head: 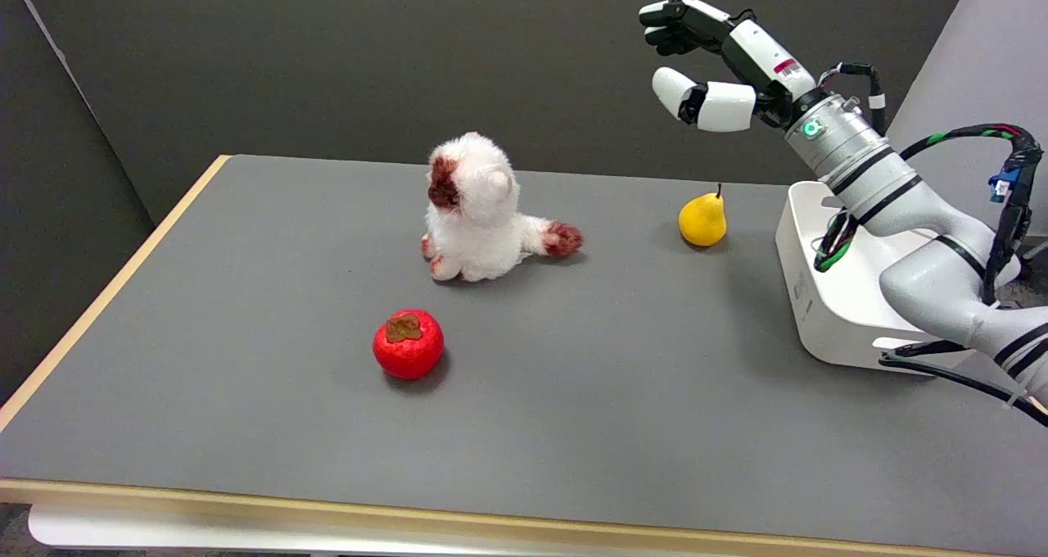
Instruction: Pick up the plush toy.
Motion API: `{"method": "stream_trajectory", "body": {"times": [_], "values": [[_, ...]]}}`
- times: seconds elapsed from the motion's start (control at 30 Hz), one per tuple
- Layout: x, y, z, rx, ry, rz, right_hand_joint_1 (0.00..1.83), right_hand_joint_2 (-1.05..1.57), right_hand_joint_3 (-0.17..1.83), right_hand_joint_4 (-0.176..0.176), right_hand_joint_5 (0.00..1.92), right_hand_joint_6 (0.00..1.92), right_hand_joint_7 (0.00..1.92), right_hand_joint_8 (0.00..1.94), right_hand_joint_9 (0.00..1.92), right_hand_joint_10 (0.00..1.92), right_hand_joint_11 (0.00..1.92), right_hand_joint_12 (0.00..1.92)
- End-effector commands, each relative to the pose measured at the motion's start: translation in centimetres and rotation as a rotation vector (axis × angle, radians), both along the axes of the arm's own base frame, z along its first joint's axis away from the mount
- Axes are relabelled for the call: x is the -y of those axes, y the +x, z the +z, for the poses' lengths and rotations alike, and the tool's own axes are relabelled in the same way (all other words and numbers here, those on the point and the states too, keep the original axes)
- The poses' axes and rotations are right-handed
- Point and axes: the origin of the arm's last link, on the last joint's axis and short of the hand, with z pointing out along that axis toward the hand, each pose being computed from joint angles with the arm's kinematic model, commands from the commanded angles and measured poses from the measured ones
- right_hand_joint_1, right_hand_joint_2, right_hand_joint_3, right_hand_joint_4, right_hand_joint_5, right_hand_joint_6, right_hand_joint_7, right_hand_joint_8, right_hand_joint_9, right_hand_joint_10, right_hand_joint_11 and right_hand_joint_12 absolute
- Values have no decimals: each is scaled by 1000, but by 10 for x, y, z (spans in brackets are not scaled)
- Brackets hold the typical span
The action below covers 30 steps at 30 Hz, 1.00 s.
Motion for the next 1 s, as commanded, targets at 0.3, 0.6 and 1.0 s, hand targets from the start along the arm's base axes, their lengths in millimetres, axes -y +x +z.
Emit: {"method": "stream_trajectory", "body": {"times": [0.3, 0.6, 1.0], "values": [[38, -15, -49, -158, 35, 20, 532, 707, 882, 30, 249, 461, 360, 381, 263, 784, 48, 1188], [88, -36, -113, -276, 108, -1, 412, 593, 873, 38, 125, 348, 101, 204, 30, 500, -1, 998], [131, -76, -159, -270, 127, -157, 381, 559, 729, 17, -1, -1, -1, -1, -1, -1, -1, 654]]}}
